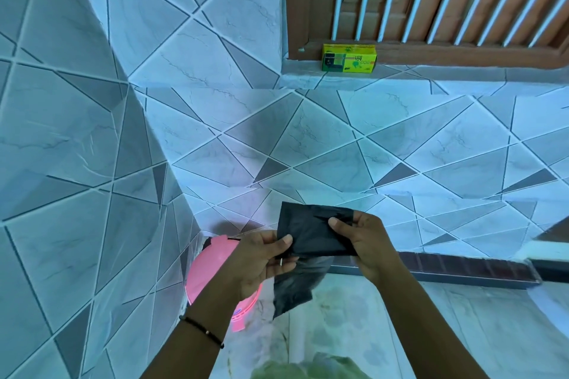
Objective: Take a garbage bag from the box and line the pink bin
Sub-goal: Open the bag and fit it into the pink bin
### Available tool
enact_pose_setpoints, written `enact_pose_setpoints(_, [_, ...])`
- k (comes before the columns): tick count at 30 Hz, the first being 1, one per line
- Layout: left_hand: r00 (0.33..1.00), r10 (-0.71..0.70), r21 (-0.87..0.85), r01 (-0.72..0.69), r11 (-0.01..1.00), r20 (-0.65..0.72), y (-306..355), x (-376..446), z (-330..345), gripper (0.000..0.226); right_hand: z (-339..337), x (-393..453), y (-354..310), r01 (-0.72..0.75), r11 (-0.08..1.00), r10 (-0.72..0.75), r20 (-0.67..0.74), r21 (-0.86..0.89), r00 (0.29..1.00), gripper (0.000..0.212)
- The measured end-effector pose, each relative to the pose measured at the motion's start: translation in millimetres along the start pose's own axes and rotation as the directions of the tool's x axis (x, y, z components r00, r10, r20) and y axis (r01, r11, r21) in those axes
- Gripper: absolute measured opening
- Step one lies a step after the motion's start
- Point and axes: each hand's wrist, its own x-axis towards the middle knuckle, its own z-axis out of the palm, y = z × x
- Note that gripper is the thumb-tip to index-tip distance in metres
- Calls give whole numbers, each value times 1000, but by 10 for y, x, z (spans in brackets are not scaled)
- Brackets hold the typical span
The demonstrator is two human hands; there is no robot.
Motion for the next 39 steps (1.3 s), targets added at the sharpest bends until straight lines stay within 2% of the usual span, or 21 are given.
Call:
enact_pose_setpoints(4, [988, 114, 26, -112, 993, -105, -1, -5, 73, 14, -22, -32, -37, -74, 996, 68, 108, 53, 992, 19])
enact_pose_setpoints(7, [964, 180, 106, -162, 981, -193, 8, -10, 113, 19, -59, -37, -52, -186, 980, 198, 211, -77, 957, 25])
enact_pose_setpoints(9, [948, 207, 134, -178, 975, -242, -3, -15, 129, 20, -78, -42, -44, -245, 966, 257, 234, -78, 938, 25])
enact_pose_setpoints(13, [948, 206, 98, -187, 977, -243, -30, -31, 132, 17, -106, -44, -58, -277, 960, 281, 210, -49, 936, 20])
enact_pose_setpoints(16, [951, 164, 32, -162, 986, -262, -44, -24, 102, 12, -114, -46, -58, -221, 972, 231, 151, -85, 961, 16])
enact_pose_setpoints(19, [952, 126, 5, -130, 992, -278, -59, -27, 96, 11, -97, -65, -44, -150, 979, 164, 94, -138, 982, 24])
enact_pose_setpoints(21, [935, 161, 109, -132, 985, -316, -92, -27, 118, 32, -69, -68, -32, -122, 984, 131, 65, -130, 989, 35])
enact_pose_setpoints(22, [910, 234, 263, -147, 953, -342, -119, -28, 122, 46, -54, -67, -27, -115, 986, 122, 51, -119, 991, 38])
enact_pose_setpoints(23, [872, 359, 475, -174, 863, -332, -145, -33, 124, 60, -41, -68, -23, -111, 988, 116, 38, -107, 993, 35])
enact_pose_setpoints(25, [779, 617, 815, -281, 507, -115, -196, -48, 138, 77, -14, -69, -15, -111, 990, 114, 25, -89, 993, 30])
enact_pose_setpoints(27, [697, 703, 925, -347, 155, 144, -209, -53, 180, 64, 18, -75, -20, -108, 990, 111, 28, -93, 993, 31])
enact_pose_setpoints(28, [663, 715, 933, -358, 43, 222, -205, -56, 203, 50, 33, -81, -24, -104, 989, 108, 33, -102, 994, 32])
enact_pose_setpoints(29, [654, 710, 931, -364, -10, 263, -207, -57, 218, 39, 46, -90, -25, -100, 989, 104, 38, -106, 994, 32])
enact_pose_setpoints(30, [653, 707, 930, -367, -17, 270, -197, -69, 240, 34, 54, -99, -24, -97, 990, 103, 45, -105, 994, 33])
enact_pose_setpoints(32, [680, 700, 931, -361, 62, 217, -173, -85, 265, 35, 65, -123, -27, -97, 992, 103, 63, -80, 993, 33])
enact_pose_setpoints(34, [726, 677, 908, -357, 219, 122, -158, -97, 288, 24, 71, -154, -33, -89, 995, 93, 115, -36, 989, 33])
enact_pose_setpoints(35, [746, 663, 869, -366, 334, 59, -151, -90, 302, 16, 79, -172, -42, -83, 997, 83, 149, -8, 985, 34])
enact_pose_setpoints(37, [790, 610, 757, -356, 548, -69, -106, -91, 337, 25, 90, -199, -62, -70, 996, 59, 198, 50, 978, 36])
enact_pose_setpoints(39, [812, 569, 687, -340, 642, -129, -73, -81, 350, 36, 82, -214, -85, -49, 997, 35, 233, 57, 972, 34])
